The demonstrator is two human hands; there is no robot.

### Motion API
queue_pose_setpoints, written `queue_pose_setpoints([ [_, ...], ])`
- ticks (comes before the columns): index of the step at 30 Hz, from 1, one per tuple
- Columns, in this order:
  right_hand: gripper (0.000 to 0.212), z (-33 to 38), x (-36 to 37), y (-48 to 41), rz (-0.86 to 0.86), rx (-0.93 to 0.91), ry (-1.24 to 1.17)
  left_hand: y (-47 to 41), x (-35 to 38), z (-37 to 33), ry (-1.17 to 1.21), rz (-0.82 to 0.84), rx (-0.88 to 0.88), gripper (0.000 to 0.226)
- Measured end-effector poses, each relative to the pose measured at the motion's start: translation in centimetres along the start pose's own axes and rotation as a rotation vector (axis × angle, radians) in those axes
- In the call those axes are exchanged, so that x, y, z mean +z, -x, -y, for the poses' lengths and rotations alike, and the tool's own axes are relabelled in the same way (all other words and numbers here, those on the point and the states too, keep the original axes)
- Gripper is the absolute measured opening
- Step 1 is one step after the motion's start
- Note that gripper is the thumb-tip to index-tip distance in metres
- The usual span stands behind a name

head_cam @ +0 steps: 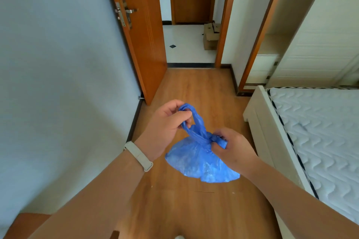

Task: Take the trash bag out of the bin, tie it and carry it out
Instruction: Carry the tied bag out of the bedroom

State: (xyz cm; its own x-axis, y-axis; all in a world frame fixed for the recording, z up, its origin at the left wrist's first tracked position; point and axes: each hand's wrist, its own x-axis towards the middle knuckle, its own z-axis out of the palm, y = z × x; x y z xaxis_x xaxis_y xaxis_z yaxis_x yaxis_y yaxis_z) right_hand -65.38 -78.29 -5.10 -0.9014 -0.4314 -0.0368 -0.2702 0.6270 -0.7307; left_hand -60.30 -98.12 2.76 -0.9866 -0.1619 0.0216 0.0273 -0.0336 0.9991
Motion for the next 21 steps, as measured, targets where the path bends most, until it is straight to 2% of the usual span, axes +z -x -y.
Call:
queue_pose_setpoints([
  [5, 0.016, 1.6, 1.4, -4.2, -0.048, 0.030, 0.030, -4.9, -3.9, -0.3, 0.105, 0.041, -0.010, 0.012],
  [11, 0.013, 2.9, 2.4, -8.5, -0.074, 0.000, 0.073, -10.2, -6.2, -1.5, 0.077, 0.102, 0.014, 0.013],
  [17, 0.008, 2.5, 2.5, -14.6, -0.032, -0.036, 0.070, -15.8, -7.4, -0.9, 0.062, 0.094, 0.001, 0.015],
  [21, 0.008, 1.5, 2.1, -20.4, -0.019, -0.033, 0.034, -20.6, -7.7, -0.6, 0.061, 0.031, -0.030, 0.016],
])
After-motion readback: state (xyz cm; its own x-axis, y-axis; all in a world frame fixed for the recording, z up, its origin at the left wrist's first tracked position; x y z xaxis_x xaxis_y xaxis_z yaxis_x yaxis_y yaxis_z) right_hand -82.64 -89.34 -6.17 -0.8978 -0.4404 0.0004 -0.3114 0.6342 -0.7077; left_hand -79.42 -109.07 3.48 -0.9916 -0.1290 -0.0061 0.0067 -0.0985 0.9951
